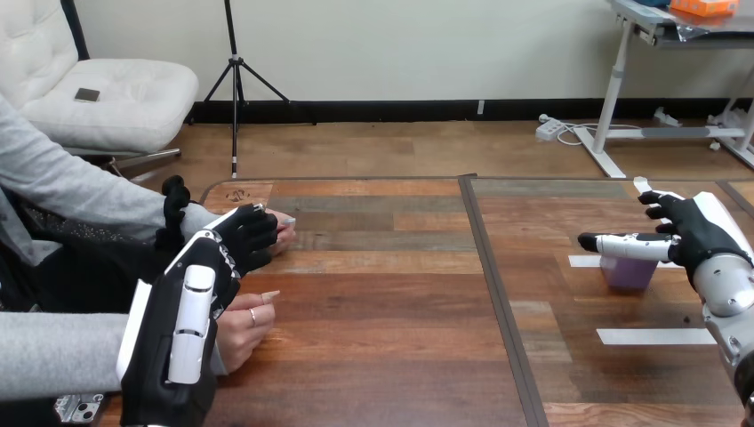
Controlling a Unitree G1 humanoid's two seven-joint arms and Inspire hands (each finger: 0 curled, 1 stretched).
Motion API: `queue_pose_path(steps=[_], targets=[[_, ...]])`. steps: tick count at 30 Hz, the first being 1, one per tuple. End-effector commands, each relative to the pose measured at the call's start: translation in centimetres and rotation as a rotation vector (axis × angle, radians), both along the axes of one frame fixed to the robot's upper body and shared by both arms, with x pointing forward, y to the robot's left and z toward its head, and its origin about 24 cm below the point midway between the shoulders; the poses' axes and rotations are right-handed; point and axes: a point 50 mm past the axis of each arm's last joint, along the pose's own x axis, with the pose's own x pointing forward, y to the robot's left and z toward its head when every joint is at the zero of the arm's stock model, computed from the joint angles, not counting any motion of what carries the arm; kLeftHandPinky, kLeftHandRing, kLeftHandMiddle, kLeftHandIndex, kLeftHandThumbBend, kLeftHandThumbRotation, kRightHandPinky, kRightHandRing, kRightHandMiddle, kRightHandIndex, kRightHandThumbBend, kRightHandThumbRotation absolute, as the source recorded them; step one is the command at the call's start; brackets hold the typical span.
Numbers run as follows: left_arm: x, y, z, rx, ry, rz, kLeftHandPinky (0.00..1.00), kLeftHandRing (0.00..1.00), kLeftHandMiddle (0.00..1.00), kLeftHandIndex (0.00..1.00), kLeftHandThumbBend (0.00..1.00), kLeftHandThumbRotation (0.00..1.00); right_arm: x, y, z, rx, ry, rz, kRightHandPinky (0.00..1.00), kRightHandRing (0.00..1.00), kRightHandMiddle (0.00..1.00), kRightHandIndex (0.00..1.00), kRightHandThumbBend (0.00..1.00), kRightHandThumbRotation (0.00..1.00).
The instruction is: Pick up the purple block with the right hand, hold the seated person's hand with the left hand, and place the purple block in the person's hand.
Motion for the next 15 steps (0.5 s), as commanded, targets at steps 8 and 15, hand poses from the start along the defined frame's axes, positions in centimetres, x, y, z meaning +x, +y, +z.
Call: queue_pose_path(steps=[8, 15], targets=[[1.16, 0.09, 1.5, 0.028, -0.092, -0.004, 0.77, 0.8, 0.77, 0.73, 0.49, 1.0, 0.39, 1.4, -0.5, 0.028, 0.025, 0.028, 0.76, 0.92, 0.93, 0.9, 0.99, 0.33], [1.24, 0.12, 1.43, 0.031, -0.097, 0.0, 0.77, 0.81, 0.78, 0.71, 0.48, 1.0, 0.33, 1.5, -0.65, 0.008, 0.034, 0.041, 0.75, 0.91, 0.92, 0.9, 0.99, 0.33]])
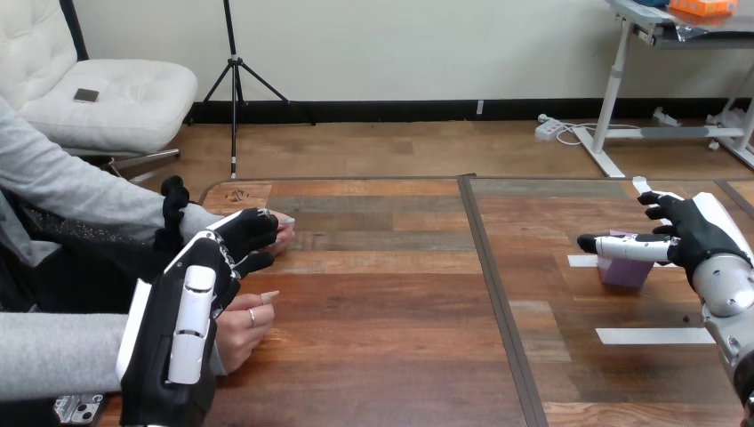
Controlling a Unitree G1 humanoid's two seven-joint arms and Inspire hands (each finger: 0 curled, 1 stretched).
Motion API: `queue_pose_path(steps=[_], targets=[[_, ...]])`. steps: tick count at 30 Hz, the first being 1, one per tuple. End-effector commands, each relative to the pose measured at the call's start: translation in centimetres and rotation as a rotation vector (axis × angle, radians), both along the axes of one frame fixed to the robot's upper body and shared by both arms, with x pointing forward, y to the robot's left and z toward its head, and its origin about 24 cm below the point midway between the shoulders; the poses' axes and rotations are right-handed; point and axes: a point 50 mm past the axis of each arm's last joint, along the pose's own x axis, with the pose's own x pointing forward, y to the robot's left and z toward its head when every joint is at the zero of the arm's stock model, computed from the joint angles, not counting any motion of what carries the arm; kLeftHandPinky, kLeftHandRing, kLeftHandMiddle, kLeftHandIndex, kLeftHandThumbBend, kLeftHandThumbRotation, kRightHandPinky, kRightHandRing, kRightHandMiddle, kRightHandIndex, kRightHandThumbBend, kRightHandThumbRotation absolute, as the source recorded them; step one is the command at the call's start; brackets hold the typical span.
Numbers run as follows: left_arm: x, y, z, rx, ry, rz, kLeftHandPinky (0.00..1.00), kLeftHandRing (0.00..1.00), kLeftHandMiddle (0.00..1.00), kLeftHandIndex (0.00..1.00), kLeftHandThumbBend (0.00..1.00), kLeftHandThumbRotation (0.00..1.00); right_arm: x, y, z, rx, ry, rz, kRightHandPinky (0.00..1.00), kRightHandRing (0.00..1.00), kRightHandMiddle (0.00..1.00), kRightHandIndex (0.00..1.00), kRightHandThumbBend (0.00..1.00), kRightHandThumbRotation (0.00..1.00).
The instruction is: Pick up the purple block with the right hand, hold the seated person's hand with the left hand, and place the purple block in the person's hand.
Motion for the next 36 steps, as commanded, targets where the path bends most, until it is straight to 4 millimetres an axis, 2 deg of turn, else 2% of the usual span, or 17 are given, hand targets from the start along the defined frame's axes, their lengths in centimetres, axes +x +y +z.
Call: queue_pose_path(steps=[1, 13, 22, 36], targets=[[1.26, 0.11, 1.39, 0.024, -0.091, -0.005, 0.77, 0.81, 0.78, 0.71, 0.48, 1.0, 0.34, 1.44, -0.54, 0.005, 0.022, 0.039, 0.75, 0.91, 0.93, 0.9, 0.99, 0.33], [1.34, 0.13, 1.43, 0.031, -0.095, -0.008, 0.77, 0.81, 0.79, 0.69, 0.51, 1.0, 0.34, 1.6, -0.67, -0.013, 0.031, 0.047, 0.71, 0.9, 0.92, 0.89, 1.0, 0.33], [1.38, 0.15, 1.39, 0.03, -0.092, -0.014, 0.76, 0.81, 0.78, 0.67, 0.51, 1.0, 0.36, 1.69, -0.72, -0.027, 0.04, 0.05, 0.8, 0.94, 0.95, 0.89, 0.98, 0.31], [1.35, 0.21, 1.45, 0.047, -0.091, -0.018, 0.76, 0.84, 0.8, 0.65, 0.51, 1.0, 0.37, 1.72, -0.74, -0.036, 0.043, 0.055, 0.79, 0.93, 0.94, 0.89, 0.97, 0.29]])
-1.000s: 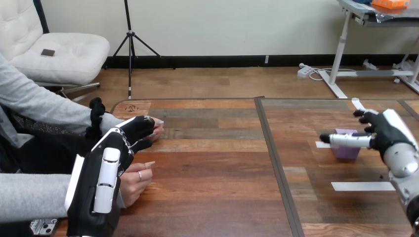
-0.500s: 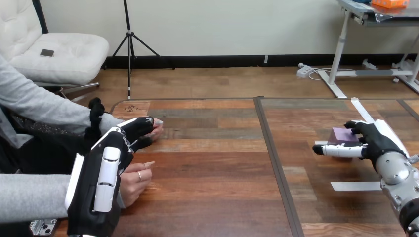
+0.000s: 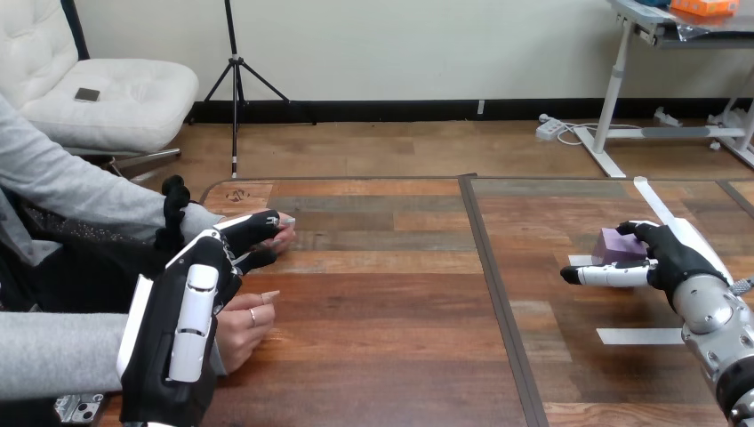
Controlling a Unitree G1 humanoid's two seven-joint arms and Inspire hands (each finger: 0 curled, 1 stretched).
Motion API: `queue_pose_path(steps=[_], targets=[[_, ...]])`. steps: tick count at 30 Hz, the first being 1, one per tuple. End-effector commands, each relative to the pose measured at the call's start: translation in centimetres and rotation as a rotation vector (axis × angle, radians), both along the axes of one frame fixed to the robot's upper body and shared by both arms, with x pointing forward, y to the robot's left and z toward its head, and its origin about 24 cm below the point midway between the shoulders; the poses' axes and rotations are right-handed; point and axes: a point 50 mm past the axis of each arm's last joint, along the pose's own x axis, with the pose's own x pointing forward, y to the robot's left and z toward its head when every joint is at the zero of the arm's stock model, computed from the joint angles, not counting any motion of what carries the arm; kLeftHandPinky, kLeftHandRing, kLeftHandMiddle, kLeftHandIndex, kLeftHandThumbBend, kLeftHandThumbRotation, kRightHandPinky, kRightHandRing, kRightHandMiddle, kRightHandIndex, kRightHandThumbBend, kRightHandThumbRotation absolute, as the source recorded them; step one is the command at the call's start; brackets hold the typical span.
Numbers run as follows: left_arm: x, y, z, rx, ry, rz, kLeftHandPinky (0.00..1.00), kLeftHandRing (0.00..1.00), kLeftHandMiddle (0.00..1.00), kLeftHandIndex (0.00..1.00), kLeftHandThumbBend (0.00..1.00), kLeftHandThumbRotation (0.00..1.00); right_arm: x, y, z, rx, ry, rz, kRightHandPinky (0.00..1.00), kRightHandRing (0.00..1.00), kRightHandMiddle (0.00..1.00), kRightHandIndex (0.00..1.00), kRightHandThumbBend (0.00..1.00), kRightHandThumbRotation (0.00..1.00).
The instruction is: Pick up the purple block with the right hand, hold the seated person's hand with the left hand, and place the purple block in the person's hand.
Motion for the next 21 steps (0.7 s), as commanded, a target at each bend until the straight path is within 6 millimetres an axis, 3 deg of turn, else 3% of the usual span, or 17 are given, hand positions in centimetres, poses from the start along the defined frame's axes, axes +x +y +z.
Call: queue_pose_path(steps=[1, 21], targets=[[1.13, 0.1, 1.37, 0.032, -0.074, -0.015, 0.76, 0.84, 0.8, 0.65, 0.51, 1.0, 0.98, 0.53, 1.22, -0.011, -0.045, 0.025, 0.79, 0.92, 0.94, 0.88, 0.97, 0.29], [1.16, 0.04, 1.2, 0.043, -0.081, -0.016, 0.78, 0.85, 0.8, 0.62, 0.5, 1.0, 1.12, 0.38, 1.55, -0.025, -0.037, 0.037, 0.72, 0.87, 0.9, 0.87, 0.96, 0.3]])
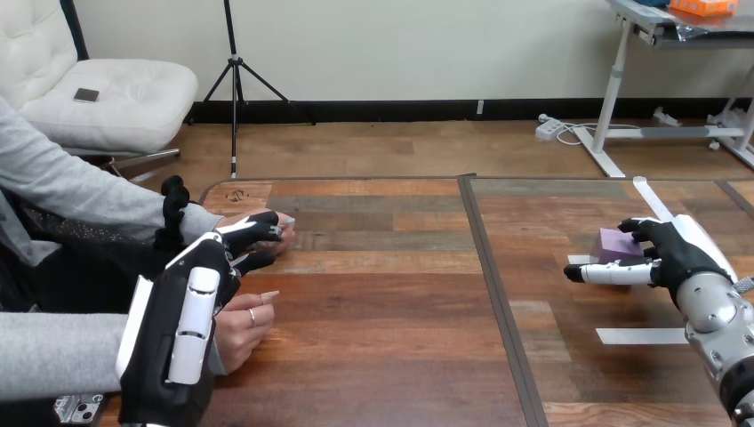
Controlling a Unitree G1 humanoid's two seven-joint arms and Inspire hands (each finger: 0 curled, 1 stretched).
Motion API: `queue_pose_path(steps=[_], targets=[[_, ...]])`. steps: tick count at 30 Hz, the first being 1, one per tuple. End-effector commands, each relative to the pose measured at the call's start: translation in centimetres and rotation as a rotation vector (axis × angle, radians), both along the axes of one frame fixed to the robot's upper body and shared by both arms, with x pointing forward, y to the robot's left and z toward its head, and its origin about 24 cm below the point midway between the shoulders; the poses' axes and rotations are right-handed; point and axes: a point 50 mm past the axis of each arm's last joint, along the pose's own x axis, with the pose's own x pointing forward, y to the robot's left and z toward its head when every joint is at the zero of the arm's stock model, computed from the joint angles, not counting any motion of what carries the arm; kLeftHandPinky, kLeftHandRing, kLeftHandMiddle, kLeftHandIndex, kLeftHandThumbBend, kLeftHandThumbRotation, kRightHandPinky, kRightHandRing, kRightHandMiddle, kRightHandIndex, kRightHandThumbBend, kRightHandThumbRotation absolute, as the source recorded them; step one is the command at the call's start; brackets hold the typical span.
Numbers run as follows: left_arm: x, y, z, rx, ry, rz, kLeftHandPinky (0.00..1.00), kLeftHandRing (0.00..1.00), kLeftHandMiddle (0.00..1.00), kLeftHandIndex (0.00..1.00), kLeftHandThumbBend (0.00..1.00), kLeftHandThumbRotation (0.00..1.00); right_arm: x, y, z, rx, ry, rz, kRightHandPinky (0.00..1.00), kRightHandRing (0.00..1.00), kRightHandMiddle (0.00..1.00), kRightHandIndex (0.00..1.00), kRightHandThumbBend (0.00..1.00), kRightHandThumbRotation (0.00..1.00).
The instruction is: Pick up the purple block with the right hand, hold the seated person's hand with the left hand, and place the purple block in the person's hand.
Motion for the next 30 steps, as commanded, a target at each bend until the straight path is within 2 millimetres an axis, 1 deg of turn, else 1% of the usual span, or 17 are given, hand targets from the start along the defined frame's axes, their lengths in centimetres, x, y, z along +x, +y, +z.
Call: queue_pose_path(steps=[1, 10, 14, 22, 30], targets=[[1.21, -0.11, 1.35, 0.02, -0.08, -0.014, 0.78, 0.85, 0.8, 0.62, 0.5, 1.0, 1.04, 0.55, 1.27, -0.022, -0.024, 0.033, 0.72, 0.87, 0.9, 0.87, 0.96, 0.3], [1.16, -0.1, 1.4, 0.031, -0.074, -0.017, 0.8, 0.85, 0.8, 0.61, 0.48, 1.0, 1.03, 0.5, 1.24, -0.04, -0.015, 0.03, 0.64, 0.81, 0.85, 0.86, 0.97, 0.29], [1.15, -0.11, 1.39, 0.03, -0.077, -0.016, 0.81, 0.85, 0.8, 0.61, 0.47, 1.0, 0.99, 0.51, 1.2, -0.046, -0.02, 0.032, 0.56, 0.73, 0.8, 0.84, 0.97, 0.28], [1.09, -0.11, 1.31, 0.027, -0.071, -0.018, 0.81, 0.86, 0.8, 0.6, 0.49, 1.0, 0.95, 0.5, 1.16, -0.053, -0.021, 0.038, 0.55, 0.71, 0.78, 0.81, 0.97, 0.25], [1.08, -0.16, 1.24, 0.014, -0.079, -0.016, 0.82, 0.85, 0.8, 0.6, 0.47, 1.0, 0.97, 0.48, 1.22, -0.072, -0.01, 0.058, 0.55, 0.7, 0.77, 0.78, 0.95, 0.25]])
